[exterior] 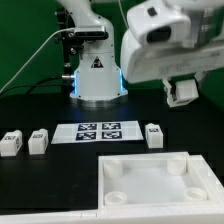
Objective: Assemble one leg
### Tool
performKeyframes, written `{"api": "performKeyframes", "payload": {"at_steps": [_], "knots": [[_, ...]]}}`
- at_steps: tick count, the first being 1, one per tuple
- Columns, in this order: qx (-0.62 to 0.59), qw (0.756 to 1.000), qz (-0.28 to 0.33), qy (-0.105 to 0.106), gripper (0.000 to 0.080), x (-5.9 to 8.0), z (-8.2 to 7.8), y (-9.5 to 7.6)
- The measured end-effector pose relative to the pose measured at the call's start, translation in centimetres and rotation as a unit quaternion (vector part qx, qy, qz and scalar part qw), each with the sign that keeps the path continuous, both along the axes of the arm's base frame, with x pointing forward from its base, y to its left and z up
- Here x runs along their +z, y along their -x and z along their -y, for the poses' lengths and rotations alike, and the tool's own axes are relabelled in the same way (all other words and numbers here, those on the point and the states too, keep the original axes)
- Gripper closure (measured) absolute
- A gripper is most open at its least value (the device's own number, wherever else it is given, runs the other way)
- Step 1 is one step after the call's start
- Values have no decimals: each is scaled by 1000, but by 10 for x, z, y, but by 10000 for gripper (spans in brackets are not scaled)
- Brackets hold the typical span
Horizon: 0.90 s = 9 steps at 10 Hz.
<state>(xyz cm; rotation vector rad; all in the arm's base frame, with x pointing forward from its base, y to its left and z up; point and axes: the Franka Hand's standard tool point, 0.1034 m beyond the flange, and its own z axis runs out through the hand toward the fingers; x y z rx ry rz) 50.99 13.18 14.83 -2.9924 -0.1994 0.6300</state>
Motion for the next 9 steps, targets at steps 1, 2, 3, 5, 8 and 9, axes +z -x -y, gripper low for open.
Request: {"api": "performKeyframes", "payload": {"at_steps": [1,2,3,5,8,9], "knots": [[-2,998,56,-3,508,7,-2,-3],[-7,994,107,-7,508,6,-2,-4],[-11,987,161,-11,508,6,-1,-6],[-14,972,235,-20,508,5,1,-13],[-6,931,364,-34,508,19,21,-83],[2,916,400,-36,508,25,20,-101]]}}
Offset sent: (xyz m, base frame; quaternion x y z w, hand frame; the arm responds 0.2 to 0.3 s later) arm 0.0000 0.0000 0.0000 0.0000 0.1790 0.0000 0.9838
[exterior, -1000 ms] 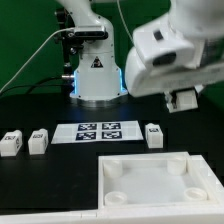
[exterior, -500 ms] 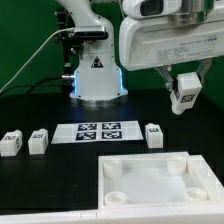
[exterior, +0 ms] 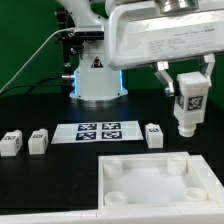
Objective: Assemble one leg
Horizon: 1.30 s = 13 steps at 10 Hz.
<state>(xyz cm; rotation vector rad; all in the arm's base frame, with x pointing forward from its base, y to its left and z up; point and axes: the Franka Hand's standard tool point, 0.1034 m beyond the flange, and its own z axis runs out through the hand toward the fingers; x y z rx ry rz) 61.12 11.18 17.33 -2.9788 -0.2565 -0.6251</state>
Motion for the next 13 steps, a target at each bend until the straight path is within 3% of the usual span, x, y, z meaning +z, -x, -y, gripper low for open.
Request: {"api": "performKeyframes", "payload": {"at_steps": [1,2,5,7,8,9,11,13], "knots": [[-8,997,70,-15,508,2,-2,-2],[-8,997,76,-15,508,-7,0,9],[-8,997,71,-15,508,-8,0,6],[-10,998,56,-13,508,-15,1,-13],[-11,998,63,-14,507,-21,4,-25],[-10,998,65,-13,507,-36,7,-26],[-11,997,69,-18,507,-62,2,-20],[-8,998,62,-18,507,-72,-2,-17]]}}
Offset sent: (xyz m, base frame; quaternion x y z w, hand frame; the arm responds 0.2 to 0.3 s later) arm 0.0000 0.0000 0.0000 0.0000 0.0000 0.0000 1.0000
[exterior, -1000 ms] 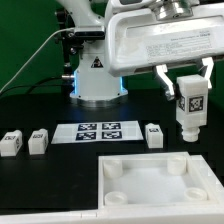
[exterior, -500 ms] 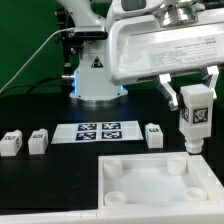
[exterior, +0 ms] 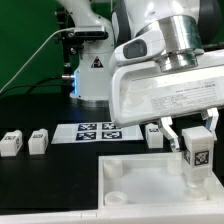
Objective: Assemble one leg
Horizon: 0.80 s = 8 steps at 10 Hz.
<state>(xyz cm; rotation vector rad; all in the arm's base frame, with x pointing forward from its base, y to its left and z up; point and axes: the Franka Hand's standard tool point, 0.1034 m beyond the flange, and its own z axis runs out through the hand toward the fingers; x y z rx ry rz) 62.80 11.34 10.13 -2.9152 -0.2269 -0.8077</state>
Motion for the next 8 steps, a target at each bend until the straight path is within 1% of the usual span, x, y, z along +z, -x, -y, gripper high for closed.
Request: {"api": "performKeyframes", "payload": {"at_steps": [1,7,8], "knots": [[0,1000,-2,0,507,-2,0,1],[3,1000,-20,1,507,-27,-1,10],[2,1000,-11,0,507,-28,-3,9]]}}
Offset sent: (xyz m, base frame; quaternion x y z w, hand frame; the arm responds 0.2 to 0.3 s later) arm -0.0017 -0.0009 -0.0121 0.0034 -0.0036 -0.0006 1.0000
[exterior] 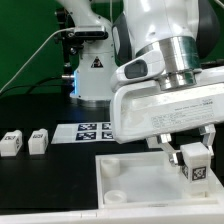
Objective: Assemble one leg
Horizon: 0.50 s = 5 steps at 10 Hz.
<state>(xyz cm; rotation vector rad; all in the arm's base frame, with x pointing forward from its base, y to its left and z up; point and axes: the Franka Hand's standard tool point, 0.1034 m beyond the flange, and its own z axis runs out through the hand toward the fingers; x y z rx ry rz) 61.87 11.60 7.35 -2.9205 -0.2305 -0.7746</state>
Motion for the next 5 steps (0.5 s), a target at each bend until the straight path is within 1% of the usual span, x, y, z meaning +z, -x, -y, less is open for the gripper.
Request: {"api": "performKeyframes", "payload": {"at_steps": [3,5], "knots": [[-18,1000,20,-5,506,-1,0,-2],[-20,999,24,-3,506,-1,1,-2]]}}
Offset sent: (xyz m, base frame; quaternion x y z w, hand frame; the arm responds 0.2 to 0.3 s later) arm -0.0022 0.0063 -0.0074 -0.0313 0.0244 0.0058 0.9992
